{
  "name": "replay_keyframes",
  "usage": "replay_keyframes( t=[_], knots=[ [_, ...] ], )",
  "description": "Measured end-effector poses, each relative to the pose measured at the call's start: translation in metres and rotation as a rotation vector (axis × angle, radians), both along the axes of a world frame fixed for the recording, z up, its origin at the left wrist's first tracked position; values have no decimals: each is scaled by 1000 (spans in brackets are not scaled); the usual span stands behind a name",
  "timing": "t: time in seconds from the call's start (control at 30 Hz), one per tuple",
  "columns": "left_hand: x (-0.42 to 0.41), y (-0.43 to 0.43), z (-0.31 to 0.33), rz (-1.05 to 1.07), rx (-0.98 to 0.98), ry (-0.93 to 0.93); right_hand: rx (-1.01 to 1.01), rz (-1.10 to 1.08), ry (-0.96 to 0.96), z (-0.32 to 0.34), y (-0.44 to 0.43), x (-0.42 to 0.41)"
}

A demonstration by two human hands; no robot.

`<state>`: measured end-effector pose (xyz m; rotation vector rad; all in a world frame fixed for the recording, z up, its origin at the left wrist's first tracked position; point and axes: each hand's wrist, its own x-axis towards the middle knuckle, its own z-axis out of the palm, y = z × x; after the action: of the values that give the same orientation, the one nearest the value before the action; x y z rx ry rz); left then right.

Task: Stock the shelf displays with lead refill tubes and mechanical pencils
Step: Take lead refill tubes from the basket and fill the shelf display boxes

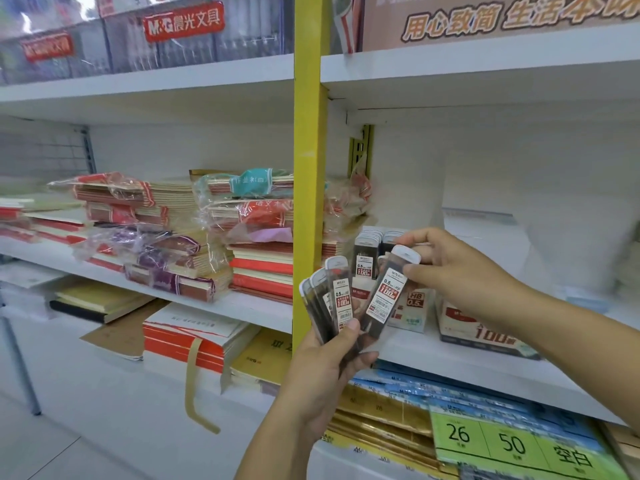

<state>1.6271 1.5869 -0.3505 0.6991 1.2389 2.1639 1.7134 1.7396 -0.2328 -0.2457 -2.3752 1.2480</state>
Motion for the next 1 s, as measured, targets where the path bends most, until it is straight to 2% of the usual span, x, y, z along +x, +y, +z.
replay_keyframes(
  t=[0.13, 0.23, 0.3, 0.5, 0.7, 0.77, 1.0],
  knots=[
    [-3, -1, 0, 0, 14, -16, 38, -13, 30, 2, 1, 0],
    [-7, -1, 1, -6, 12, 33, 93, -105, 268, 22, 8, 2],
    [-9, -1, 1, 0, 8, 55, 207, -151, 361, 37, 15, -1],
    [-17, -2, -2, 38, -5, 80, 559, -189, 230, 32, 23, -25],
    [-18, -3, -3, 33, -27, 89, 808, -266, 80, 19, 33, -45],
    [-17, -4, -2, 30, -46, 95, 831, -280, 28, 14, 35, -49],
    [-14, -5, 0, 12, -83, 115, 757, -267, 24, 13, 38, -56]
  ],
)
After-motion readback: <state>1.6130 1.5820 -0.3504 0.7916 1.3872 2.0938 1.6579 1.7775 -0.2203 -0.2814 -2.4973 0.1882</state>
